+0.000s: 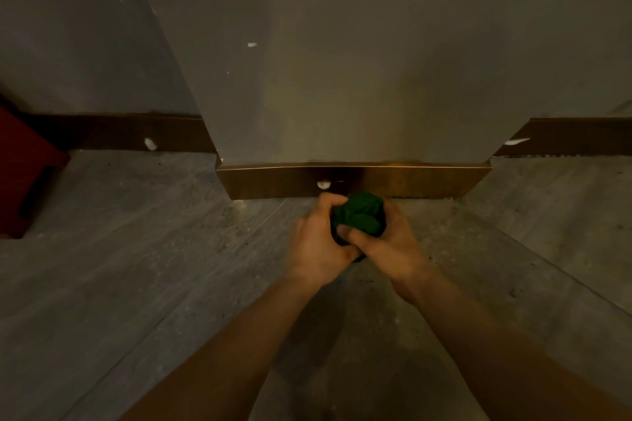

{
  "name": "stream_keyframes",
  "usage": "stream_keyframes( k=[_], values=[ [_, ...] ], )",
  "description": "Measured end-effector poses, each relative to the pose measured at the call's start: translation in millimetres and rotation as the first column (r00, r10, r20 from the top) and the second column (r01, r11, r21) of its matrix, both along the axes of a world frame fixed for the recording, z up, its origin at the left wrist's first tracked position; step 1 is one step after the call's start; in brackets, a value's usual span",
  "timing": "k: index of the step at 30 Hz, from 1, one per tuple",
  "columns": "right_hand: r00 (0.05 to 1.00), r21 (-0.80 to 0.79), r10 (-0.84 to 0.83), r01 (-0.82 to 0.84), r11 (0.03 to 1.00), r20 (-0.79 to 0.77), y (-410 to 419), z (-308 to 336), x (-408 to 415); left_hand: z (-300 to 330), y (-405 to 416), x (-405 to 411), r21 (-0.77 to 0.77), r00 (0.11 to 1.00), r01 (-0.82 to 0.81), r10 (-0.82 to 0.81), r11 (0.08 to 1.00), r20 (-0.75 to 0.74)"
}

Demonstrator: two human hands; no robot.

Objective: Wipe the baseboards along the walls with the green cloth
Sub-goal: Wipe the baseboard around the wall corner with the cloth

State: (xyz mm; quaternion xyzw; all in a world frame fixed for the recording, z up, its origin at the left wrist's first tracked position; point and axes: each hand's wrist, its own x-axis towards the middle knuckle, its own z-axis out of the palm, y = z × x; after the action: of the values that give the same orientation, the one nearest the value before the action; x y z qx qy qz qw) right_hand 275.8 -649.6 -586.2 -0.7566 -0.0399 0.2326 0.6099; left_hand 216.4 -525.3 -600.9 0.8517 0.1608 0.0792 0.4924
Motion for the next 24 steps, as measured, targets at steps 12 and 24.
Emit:
stream_keyframes(
  k=[12,24],
  values=[
    [0.621,-0.653,0.534,-0.046,0.756,0.574,-0.5,-3.0,-6.8,-56.3,50.0,-33.7,0.666,0.972,0.164,-0.004,0.728,-0.235],
    [-0.045,-0.86,0.867,0.105,0.499,0.497,31.2,-8.5,17.8,-69.3,52.0,-32.9,0.658,0.966,0.182,-0.007,0.731,-0.26]
  ],
)
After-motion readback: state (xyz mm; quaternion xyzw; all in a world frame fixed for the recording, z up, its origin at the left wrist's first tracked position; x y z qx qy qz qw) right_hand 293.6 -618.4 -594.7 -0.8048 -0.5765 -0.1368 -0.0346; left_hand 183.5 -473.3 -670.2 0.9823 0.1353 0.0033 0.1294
